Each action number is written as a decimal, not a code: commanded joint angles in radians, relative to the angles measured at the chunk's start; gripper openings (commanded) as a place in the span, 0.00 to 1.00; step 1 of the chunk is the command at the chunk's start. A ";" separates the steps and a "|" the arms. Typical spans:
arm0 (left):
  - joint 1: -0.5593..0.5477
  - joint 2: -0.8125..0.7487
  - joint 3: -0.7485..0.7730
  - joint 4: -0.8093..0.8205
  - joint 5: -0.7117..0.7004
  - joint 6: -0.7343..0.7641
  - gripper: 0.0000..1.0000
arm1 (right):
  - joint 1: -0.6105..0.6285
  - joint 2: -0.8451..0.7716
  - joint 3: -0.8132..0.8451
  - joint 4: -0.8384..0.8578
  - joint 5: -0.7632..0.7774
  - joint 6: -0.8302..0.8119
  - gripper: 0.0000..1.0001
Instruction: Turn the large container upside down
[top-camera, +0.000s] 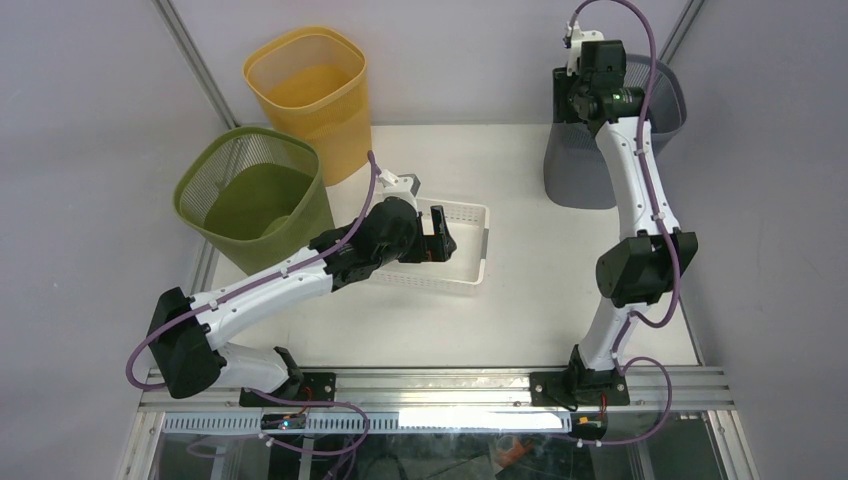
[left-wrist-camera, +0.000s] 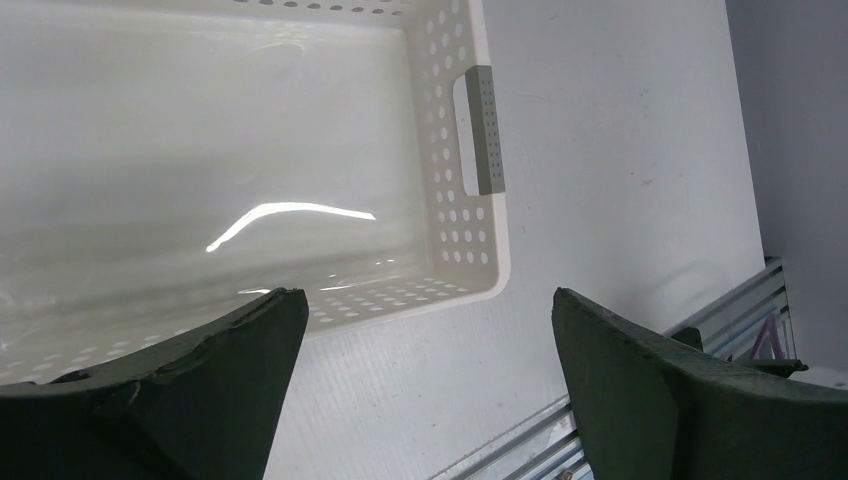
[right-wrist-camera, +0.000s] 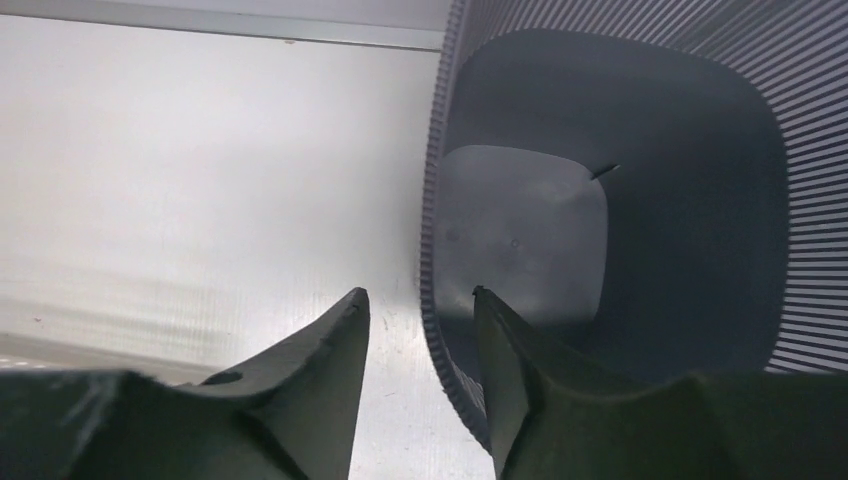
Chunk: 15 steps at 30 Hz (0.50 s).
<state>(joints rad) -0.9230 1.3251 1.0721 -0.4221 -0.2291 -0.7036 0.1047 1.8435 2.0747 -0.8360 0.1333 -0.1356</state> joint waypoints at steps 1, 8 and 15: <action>-0.005 -0.023 0.011 0.046 0.001 -0.016 0.99 | 0.003 -0.027 0.027 0.023 -0.040 0.000 0.42; -0.005 -0.022 0.003 0.046 0.005 -0.028 0.99 | 0.003 -0.052 0.009 0.013 -0.056 0.008 0.12; -0.006 -0.017 -0.004 0.055 0.013 -0.036 0.99 | 0.006 -0.099 0.037 -0.022 -0.090 0.107 0.00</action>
<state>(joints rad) -0.9230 1.3251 1.0721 -0.4213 -0.2283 -0.7193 0.1062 1.8370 2.0739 -0.8433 0.0975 -0.1040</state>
